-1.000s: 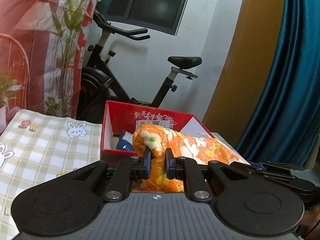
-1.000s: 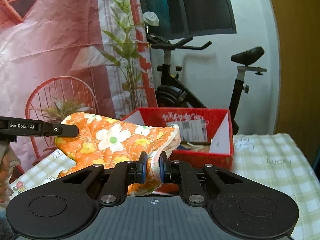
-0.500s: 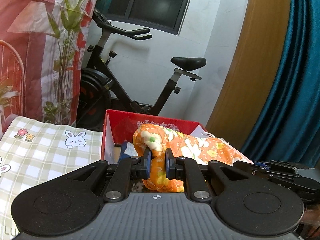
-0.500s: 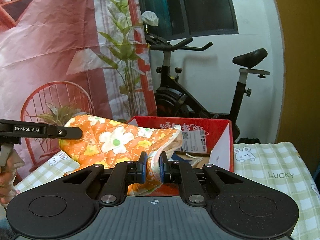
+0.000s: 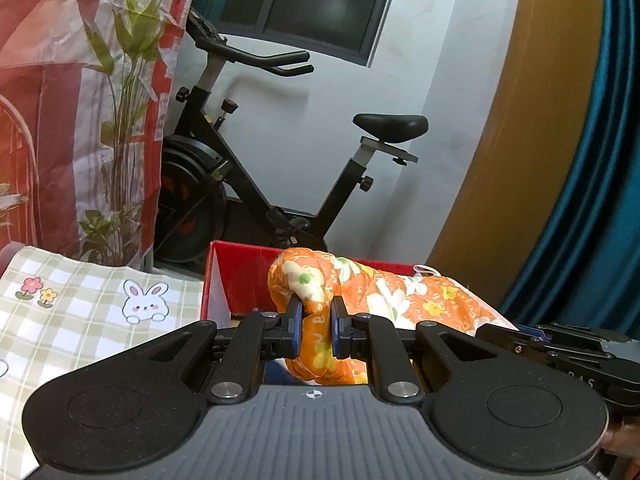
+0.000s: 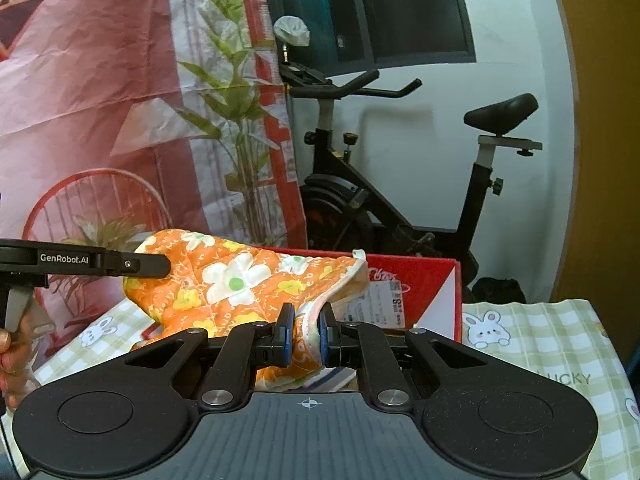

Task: Organize soft objects
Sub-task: 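Carry the oven mitt with both grippers over the red box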

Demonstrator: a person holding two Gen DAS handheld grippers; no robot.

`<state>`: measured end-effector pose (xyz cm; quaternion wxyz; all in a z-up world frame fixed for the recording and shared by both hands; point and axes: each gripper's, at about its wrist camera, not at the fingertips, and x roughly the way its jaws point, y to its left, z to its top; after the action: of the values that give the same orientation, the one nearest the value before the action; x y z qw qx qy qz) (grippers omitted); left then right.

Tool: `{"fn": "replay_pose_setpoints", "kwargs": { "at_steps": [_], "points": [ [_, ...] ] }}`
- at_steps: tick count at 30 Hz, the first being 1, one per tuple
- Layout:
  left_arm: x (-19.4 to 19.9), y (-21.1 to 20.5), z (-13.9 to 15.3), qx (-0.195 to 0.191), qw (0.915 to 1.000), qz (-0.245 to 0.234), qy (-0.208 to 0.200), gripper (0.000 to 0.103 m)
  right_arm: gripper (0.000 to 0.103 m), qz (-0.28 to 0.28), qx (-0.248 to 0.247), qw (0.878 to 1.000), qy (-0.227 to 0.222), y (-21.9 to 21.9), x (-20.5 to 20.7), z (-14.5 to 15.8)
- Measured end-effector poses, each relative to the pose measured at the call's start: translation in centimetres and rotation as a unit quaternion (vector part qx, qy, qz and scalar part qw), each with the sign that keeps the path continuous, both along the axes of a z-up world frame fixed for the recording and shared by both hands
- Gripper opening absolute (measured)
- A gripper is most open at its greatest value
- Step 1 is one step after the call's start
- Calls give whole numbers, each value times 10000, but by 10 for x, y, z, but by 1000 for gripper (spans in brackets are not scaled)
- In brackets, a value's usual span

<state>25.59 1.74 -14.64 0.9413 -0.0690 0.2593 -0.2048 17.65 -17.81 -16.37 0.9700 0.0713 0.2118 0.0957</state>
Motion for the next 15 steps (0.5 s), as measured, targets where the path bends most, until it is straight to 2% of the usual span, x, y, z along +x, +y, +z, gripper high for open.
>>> {"fn": "replay_pose_setpoints", "kwargs": {
  "at_steps": [8, 15],
  "points": [
    [37, -11, -5, 179, 9998, 106, 27, 15, 11, -97, -185, 9996, 164, -5, 47, -10],
    [63, -26, -26, 331, 9991, -24, 265, 15, 11, -290, -289, 9976, 564, -12, 74, -40]
  ]
}}
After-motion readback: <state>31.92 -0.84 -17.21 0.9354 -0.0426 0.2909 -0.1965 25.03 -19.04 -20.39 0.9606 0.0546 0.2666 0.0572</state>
